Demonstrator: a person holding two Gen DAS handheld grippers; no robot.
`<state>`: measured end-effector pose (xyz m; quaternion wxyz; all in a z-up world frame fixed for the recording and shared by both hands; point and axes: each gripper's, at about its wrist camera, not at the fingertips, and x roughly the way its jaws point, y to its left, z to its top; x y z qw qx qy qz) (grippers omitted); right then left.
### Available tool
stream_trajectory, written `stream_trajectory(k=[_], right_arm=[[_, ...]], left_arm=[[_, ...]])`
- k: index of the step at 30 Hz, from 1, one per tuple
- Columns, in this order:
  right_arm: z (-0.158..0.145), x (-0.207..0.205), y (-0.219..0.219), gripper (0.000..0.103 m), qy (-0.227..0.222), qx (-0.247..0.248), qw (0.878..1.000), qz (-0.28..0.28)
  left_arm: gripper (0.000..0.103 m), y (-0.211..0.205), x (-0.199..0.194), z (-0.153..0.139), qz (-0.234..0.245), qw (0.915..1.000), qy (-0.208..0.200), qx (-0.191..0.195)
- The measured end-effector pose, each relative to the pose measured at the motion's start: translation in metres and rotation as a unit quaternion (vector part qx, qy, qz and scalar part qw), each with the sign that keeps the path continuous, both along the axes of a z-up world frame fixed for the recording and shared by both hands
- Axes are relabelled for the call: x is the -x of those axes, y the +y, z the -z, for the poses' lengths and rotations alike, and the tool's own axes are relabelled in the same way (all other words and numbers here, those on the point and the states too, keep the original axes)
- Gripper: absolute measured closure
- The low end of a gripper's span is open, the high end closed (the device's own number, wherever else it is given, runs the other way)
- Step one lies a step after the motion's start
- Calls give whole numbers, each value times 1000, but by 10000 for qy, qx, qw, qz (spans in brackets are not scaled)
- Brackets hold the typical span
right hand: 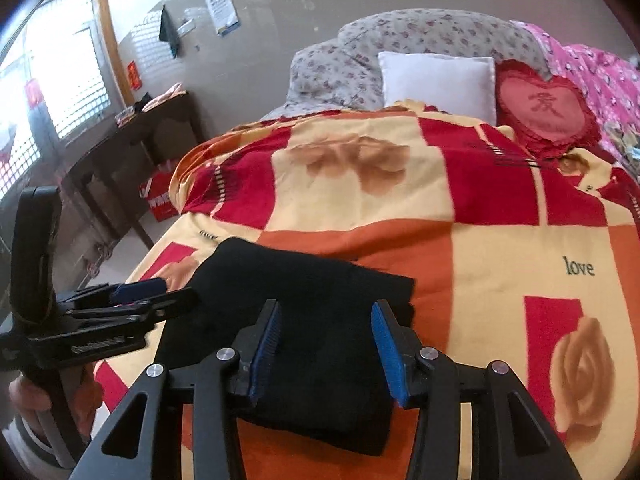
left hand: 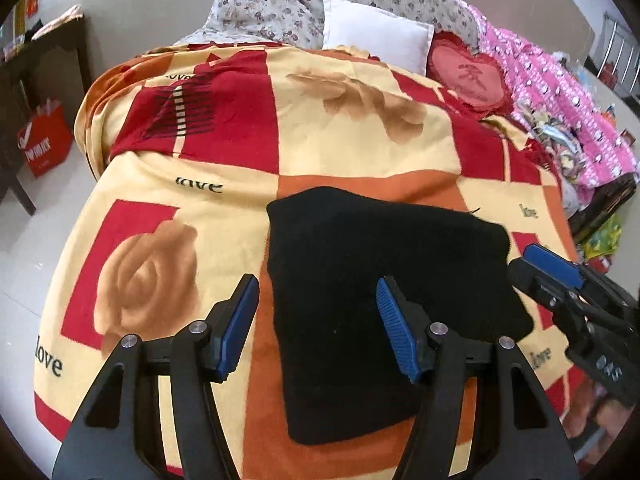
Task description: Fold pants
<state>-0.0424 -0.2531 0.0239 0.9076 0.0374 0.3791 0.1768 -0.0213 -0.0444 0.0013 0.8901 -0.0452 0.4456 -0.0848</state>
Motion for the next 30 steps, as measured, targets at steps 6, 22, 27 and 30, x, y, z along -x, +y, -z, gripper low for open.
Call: stream_trajectory(k=[6,22,27,30], right_arm=[[21,-9,8,58,209,253,9995,29],[27,-6,7,57,207,361,9990,135],[10,2,10,57,-33,497,9985,222],[5,3,10,57,-73,443,9986,297]], left_arm=[[42,-9,-9,12,-36,9998,14,-190],[40,-15,-9,9,-74,9995,-73,-292],[40,-14,-2,-1,-161,9986,-285,-425],[40,-14,1,-6,-207,9978,-388,-502]])
